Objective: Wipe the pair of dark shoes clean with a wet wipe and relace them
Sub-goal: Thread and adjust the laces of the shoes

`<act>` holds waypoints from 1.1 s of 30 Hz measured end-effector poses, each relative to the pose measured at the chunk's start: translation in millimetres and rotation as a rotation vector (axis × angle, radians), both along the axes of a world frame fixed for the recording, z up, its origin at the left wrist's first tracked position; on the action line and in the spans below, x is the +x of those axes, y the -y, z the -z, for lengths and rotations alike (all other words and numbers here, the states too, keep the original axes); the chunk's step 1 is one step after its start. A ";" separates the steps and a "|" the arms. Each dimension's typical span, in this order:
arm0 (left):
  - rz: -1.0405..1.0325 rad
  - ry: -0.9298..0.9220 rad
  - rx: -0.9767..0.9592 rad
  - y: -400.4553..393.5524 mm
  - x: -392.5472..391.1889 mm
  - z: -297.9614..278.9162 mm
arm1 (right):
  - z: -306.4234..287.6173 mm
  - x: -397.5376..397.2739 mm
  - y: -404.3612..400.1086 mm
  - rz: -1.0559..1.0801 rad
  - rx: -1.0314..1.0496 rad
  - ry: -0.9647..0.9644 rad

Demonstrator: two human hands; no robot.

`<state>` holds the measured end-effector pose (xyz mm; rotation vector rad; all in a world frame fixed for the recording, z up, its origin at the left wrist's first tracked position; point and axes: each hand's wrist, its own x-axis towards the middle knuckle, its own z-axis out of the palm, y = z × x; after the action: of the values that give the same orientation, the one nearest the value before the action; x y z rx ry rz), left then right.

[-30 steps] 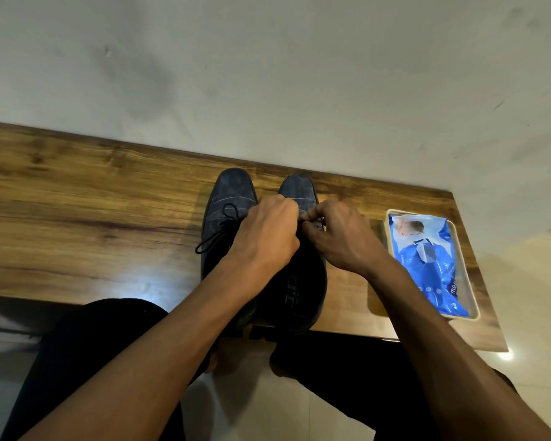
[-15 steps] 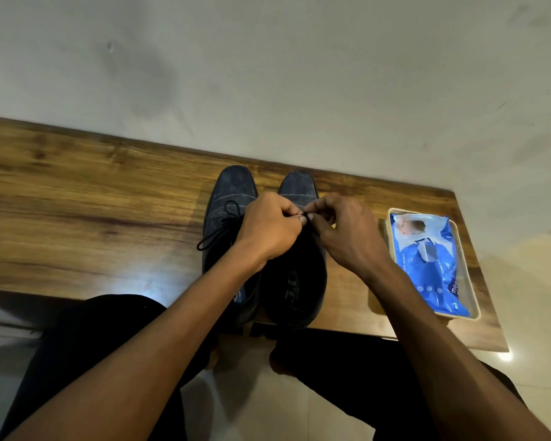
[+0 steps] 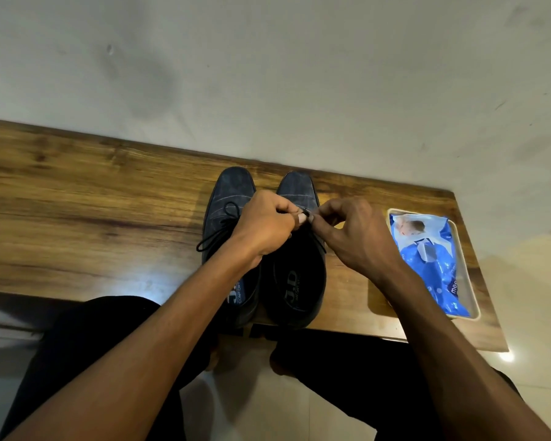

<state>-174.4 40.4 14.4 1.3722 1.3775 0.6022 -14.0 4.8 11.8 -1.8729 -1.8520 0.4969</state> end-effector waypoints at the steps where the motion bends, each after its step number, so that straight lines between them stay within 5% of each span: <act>1: 0.016 -0.029 0.024 -1.5 -1.0 -0.4 | 0.0 2.6 0.5 0.001 -0.003 0.026; 15: 0.064 -0.474 0.282 -13.2 -6.5 7.4 | 0.2 21.1 11.4 -0.066 -0.175 0.399; 25: 0.217 -0.363 0.459 -9.0 -6.7 -4.8 | -9.9 28.1 9.4 -0.003 -0.051 0.140; 33: 0.294 -0.518 0.600 -1.3 7.3 5.3 | -13.9 26.7 8.0 -0.023 -0.030 0.114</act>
<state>-167.1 41.7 9.1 2.2927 1.4005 0.4975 12.7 -3.2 25.6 -1.9388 -1.9507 0.4361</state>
